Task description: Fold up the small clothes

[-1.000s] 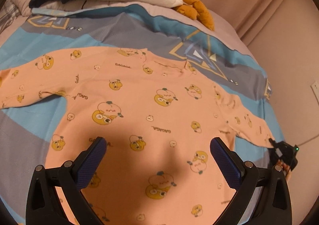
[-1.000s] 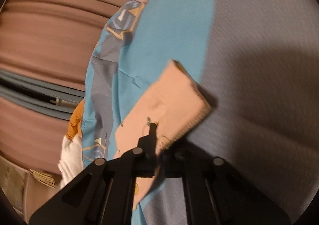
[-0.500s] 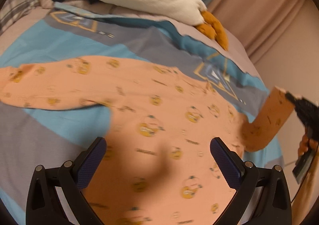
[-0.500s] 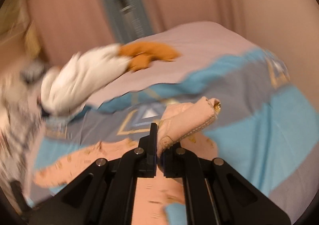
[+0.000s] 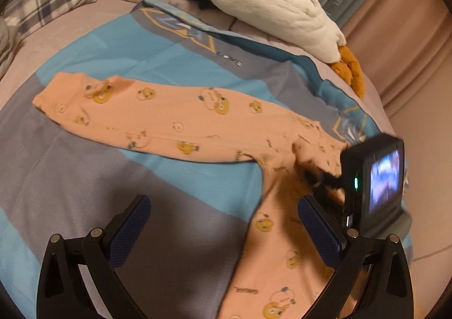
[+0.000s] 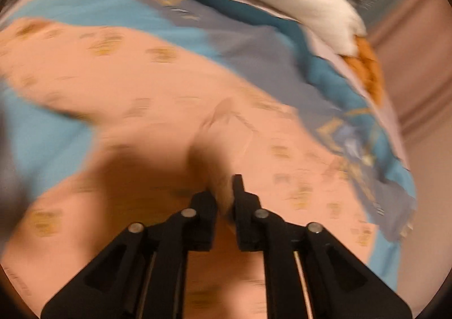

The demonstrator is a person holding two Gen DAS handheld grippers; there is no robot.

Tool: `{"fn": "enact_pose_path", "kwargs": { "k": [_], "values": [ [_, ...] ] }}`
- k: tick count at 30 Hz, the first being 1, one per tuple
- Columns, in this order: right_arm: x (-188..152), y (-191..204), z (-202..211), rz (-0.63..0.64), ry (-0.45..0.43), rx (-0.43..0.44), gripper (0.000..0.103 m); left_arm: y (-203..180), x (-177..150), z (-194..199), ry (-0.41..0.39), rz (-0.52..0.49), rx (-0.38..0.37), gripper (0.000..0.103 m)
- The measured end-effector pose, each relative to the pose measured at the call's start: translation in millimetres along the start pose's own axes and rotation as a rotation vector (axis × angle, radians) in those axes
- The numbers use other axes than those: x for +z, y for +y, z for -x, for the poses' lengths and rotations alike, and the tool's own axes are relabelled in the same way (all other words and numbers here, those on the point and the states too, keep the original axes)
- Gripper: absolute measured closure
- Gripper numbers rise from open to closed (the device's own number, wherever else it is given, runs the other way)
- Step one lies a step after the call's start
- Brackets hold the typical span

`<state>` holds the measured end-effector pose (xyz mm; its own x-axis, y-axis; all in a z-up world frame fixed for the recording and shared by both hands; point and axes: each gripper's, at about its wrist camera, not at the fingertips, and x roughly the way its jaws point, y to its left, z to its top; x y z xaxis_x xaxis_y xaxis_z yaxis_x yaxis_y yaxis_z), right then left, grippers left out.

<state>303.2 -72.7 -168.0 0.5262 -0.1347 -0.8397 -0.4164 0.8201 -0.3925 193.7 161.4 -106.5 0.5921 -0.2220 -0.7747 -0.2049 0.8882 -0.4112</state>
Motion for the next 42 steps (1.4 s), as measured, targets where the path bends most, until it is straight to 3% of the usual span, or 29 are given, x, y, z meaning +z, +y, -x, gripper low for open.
{"fn": "enact_pose_path", "kwargs": {
  "k": [1, 3, 4, 7, 9, 12, 14, 16, 18, 25, 29, 30, 35, 38, 42],
  "values": [
    [-2, 2, 7, 0.006, -0.024, 0.023, 0.074, 1, 1, 0, -0.001, 0.007, 0.001, 0.000],
    [-2, 2, 24, 0.008, -0.084, 0.109, 0.027, 4, 2, -1, 0.000, 0.022, -0.002, 0.000],
    [-3, -2, 29, 0.000, -0.103, 0.137, 0.023, 4, 3, 0, -0.004, 0.024, -0.005, 0.000],
    [-7, -20, 42, -0.057, -0.134, 0.277, 0.025, -2, 3, 2, -0.012, 0.016, -0.013, 0.000],
    [-23, -59, 56, -0.192, -0.173, 0.390, 0.025, -10, 4, 2, -0.010, 0.002, -0.032, 0.000],
    [-59, -108, 65, -0.410, -0.197, 0.461, 0.025, -32, 9, -8, 0.002, -0.038, -0.086, 0.000],
    [-89, -143, 61, -0.545, -0.190, 0.487, 0.028, -45, 11, -16, 0.014, -0.052, -0.136, 0.000],
    [-111, -158, 55, -0.581, -0.168, 0.471, 0.032, -57, 13, -29, 0.052, -0.026, -0.226, 0.000],
    [-117, -150, 54, -0.538, -0.161, 0.472, 0.036, -64, 14, -38, 0.073, 0.012, -0.265, 0.000],
    [-65, -71, 23, -0.288, -0.157, 0.473, 0.052, -62, 15, -42, 0.068, 0.004, -0.212, 0.000],
    [-30, -37, -15, -0.178, -0.084, 0.331, 0.077, -40, 18, -34, 0.049, -0.003, -0.162, 0.000],
    [-27, -39, -16, -0.181, -0.095, 0.316, 0.096, -32, 19, -33, 0.045, 0.002, -0.155, 0.000],
    [3, -60, 2, -0.302, -0.169, 0.312, 0.097, -3, 19, -28, 0.035, 0.044, -0.134, 0.000],
    [16, -47, 12, -0.278, -0.190, 0.342, 0.097, 5, 19, -26, 0.032, 0.066, -0.123, 0.000],
    [21, -20, 2, -0.206, -0.135, 0.328, 0.092, 12, 19, -26, 0.038, 0.085, -0.110, 0.000]
  ]
}}
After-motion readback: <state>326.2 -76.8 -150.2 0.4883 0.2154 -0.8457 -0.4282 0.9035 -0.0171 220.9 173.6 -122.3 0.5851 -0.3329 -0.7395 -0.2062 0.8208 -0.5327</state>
